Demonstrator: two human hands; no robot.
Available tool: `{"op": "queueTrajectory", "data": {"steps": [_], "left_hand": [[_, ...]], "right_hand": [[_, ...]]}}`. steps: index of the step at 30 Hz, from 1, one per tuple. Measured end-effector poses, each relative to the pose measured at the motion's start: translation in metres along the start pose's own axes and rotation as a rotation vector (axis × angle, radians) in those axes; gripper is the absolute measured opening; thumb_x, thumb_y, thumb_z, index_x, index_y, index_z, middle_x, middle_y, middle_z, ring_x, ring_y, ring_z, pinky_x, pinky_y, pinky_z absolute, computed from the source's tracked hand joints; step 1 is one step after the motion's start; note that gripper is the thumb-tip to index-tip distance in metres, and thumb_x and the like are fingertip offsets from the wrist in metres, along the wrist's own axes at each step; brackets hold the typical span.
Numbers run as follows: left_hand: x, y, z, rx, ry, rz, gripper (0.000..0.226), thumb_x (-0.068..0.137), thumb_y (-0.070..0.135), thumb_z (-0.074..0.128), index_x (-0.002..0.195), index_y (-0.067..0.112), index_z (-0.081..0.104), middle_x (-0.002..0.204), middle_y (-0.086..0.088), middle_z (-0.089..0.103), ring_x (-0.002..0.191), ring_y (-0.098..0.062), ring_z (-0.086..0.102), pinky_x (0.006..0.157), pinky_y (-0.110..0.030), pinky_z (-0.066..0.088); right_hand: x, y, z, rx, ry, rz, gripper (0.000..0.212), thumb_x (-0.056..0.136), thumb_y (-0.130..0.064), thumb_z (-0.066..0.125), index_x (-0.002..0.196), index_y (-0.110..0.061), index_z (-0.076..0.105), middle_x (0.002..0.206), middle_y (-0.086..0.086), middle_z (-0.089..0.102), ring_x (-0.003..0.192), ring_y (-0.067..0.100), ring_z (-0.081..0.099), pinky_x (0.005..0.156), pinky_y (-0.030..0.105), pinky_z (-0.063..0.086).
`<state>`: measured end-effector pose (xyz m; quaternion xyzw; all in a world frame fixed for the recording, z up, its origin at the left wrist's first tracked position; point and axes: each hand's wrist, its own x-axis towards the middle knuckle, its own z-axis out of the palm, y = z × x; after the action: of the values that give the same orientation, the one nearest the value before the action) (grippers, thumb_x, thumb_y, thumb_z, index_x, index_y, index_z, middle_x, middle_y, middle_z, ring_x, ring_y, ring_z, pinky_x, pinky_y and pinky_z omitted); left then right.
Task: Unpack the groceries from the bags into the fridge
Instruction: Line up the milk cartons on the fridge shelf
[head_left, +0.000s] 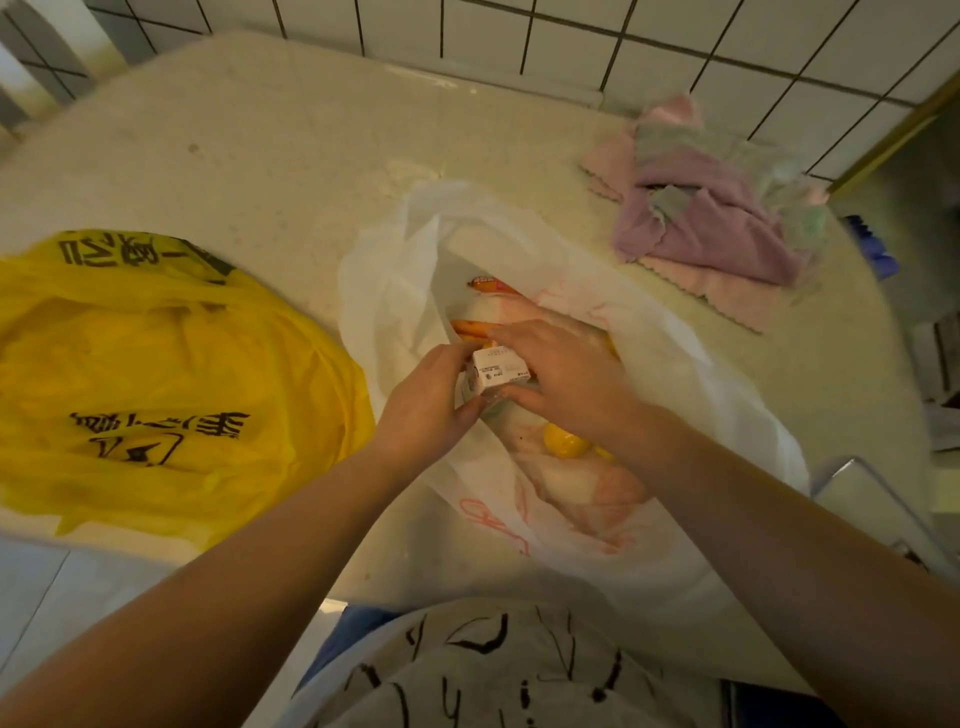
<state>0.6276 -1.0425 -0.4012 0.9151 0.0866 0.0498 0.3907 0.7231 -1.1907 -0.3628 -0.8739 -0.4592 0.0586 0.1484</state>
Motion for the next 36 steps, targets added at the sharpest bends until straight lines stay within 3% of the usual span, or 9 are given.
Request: {"op": "queueTrajectory", "data": {"steps": [5,9,13,16,20,24,26,28,36], "left_hand": [[-0.007,0.009,0.002,0.125,0.063,0.074,0.062,0.087,0.035,0.062,0.140,0.016,0.037,0.138,-0.006,0.045,0.125,-0.019,0.042,0.100,-0.032,0.041],[-0.006,0.034,0.009,0.314,0.206,0.470,0.058,0.088,0.027,0.059,0.138,0.008,0.038,0.144,-0.014,0.039,0.137,-0.028,0.029,0.110,-0.048,0.029],[0.013,0.062,0.035,0.572,0.042,0.622,0.056,0.091,0.030,0.045,0.141,0.006,0.034,0.149,-0.014,0.035,0.141,-0.031,0.021,0.112,-0.059,0.017],[0.035,0.070,0.055,0.748,-0.101,0.571,0.061,0.089,0.036,0.037,0.144,0.009,0.030,0.152,-0.013,0.028,0.143,-0.031,0.016,0.112,-0.059,0.013],[0.060,0.069,0.075,0.853,-0.211,0.506,0.065,0.090,0.032,0.038,0.149,0.012,0.018,0.156,-0.011,0.019,0.144,-0.031,0.008,0.112,-0.061,0.003],[0.078,0.072,0.089,0.924,-0.240,0.384,0.066,0.096,0.035,0.031,0.150,0.015,-0.002,0.158,-0.011,-0.002,0.144,-0.032,-0.008,0.108,-0.059,-0.013],[0.087,0.077,0.091,0.965,-0.253,0.337,0.066,0.097,0.040,0.023,0.148,0.016,-0.011,0.157,-0.011,-0.013,0.142,-0.032,-0.016,0.109,-0.061,-0.010],[0.099,0.080,0.091,0.980,-0.241,0.351,0.067,0.096,0.046,0.016,0.147,0.015,-0.014,0.156,-0.012,-0.016,0.142,-0.032,-0.019,0.111,-0.061,-0.007],[0.143,0.081,0.080,0.957,-0.127,0.852,0.062,0.096,0.037,0.028,0.148,0.008,0.013,0.154,-0.014,0.020,0.142,-0.031,0.018,0.115,-0.050,0.004]], "right_hand": [[-0.027,0.034,-0.021,-0.269,-0.017,-0.069,0.067,0.070,-0.031,0.078,0.130,-0.012,0.054,0.132,0.016,0.053,0.119,0.036,0.051,0.102,0.052,0.036],[-0.057,0.068,-0.023,-0.597,-0.146,-0.204,0.062,0.063,-0.021,0.079,0.122,-0.017,0.061,0.130,0.012,0.056,0.124,0.032,0.050,0.103,0.062,0.026],[-0.073,0.105,-0.017,-0.753,-0.247,-0.465,0.037,0.072,-0.015,0.068,0.108,-0.026,0.067,0.114,0.003,0.067,0.120,0.028,0.053,0.102,0.067,0.029],[-0.077,0.128,-0.028,-0.797,-0.364,-0.436,0.040,0.080,-0.018,0.039,0.103,-0.029,0.070,0.107,0.000,0.069,0.118,0.028,0.056,0.100,0.069,0.030],[-0.076,0.153,-0.045,-0.912,-0.448,-0.333,0.041,0.090,-0.033,0.042,0.128,-0.030,0.056,0.144,0.004,0.043,0.141,0.030,0.025,0.106,0.065,-0.008],[-0.070,0.178,-0.054,-0.822,-0.364,-0.266,0.031,0.065,-0.033,0.074,0.088,-0.012,0.076,0.121,0.015,0.062,0.120,0.039,0.052,0.101,0.072,0.019],[-0.068,0.187,-0.057,-0.867,-0.363,-0.229,0.030,0.079,-0.041,0.055,0.079,-0.019,0.075,0.129,0.015,0.058,0.128,0.038,0.044,0.107,0.067,0.000],[-0.065,0.195,-0.059,-0.845,-0.340,-0.194,0.047,0.081,-0.042,0.033,0.072,-0.020,0.074,0.127,0.015,0.059,0.127,0.038,0.045,0.107,0.065,-0.001],[-0.035,0.203,-0.049,-0.736,-0.102,-0.273,0.042,0.085,-0.041,0.038,0.102,-0.017,0.068,0.126,0.014,0.058,0.127,0.033,0.044,0.107,0.067,0.018]]}}
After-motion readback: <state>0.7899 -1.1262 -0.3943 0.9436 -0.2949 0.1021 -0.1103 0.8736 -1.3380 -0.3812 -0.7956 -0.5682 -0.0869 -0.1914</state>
